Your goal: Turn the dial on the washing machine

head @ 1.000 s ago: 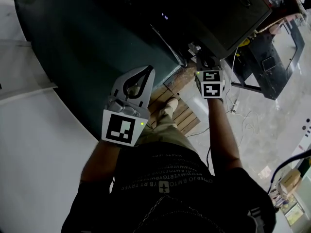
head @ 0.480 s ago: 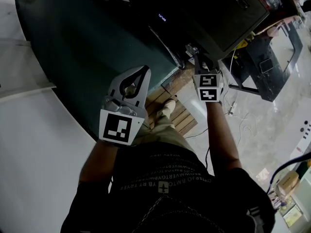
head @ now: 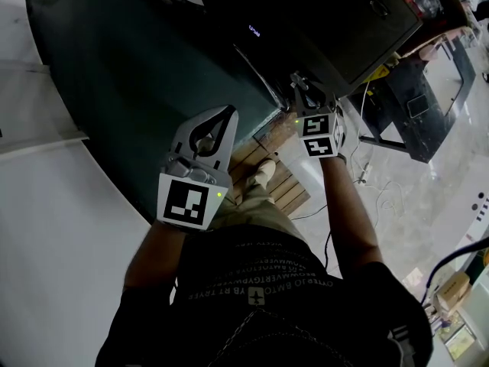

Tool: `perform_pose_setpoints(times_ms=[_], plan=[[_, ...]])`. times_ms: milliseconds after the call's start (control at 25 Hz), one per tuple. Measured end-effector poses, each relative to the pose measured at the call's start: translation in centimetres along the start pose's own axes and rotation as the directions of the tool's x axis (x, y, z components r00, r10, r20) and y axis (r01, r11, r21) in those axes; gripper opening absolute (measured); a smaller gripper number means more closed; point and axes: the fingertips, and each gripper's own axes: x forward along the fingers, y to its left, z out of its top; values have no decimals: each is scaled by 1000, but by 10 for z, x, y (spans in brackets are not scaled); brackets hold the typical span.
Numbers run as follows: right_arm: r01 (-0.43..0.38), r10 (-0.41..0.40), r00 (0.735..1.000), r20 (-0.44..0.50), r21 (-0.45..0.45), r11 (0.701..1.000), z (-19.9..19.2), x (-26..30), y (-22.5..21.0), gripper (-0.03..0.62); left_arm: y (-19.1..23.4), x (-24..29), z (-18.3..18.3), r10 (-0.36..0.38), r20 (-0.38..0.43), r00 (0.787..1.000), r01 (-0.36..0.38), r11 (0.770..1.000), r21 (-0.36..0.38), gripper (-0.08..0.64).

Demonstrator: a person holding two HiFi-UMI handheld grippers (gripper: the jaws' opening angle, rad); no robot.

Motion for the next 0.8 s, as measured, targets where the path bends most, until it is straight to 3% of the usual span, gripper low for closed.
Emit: perform_pose_setpoints(times_ms=[440,800], plan=[[3,-1,999,-38,42,999,-19,-3,-2,91,-6,3,-3,-12,-7,1000,12,1000,-7,6],[-13,13,1000,23,-18,1000,16,-2,0,97,-1,-6,-3,7,2,1000,-6,1000,-11,6]])
